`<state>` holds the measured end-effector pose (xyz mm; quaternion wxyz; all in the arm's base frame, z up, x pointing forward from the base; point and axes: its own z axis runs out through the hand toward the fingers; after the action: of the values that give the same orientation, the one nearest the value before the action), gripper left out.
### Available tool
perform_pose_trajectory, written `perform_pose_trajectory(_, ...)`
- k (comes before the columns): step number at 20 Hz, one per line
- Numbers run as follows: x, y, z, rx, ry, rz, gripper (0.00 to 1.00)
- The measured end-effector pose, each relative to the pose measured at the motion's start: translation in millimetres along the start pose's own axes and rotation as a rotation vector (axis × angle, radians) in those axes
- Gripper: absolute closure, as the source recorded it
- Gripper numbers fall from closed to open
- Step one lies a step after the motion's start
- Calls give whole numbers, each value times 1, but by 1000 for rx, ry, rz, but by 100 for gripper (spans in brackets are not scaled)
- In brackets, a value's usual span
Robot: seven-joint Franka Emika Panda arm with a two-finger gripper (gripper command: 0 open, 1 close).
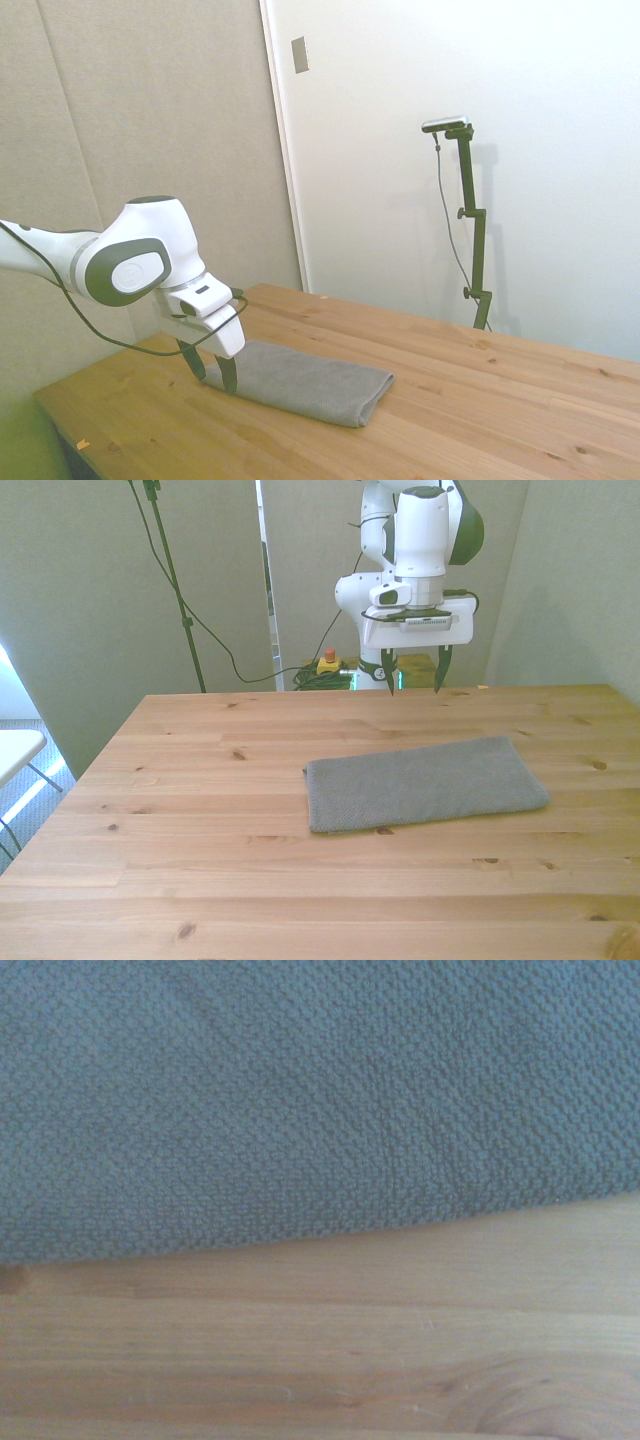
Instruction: Fold the towel
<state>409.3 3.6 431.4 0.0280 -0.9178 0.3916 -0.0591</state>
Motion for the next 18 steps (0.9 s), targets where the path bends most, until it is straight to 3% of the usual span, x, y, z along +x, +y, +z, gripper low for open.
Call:
perform_pose_trajectory(7, -8, -15, -2, -2, 10, -14, 0)
perform_pose_trajectory(13, -41, -108, -4, -37, 102, -51, 0)
perform_pose_trajectory(18, -57, -183, 28, -117, 164, -67, 0)
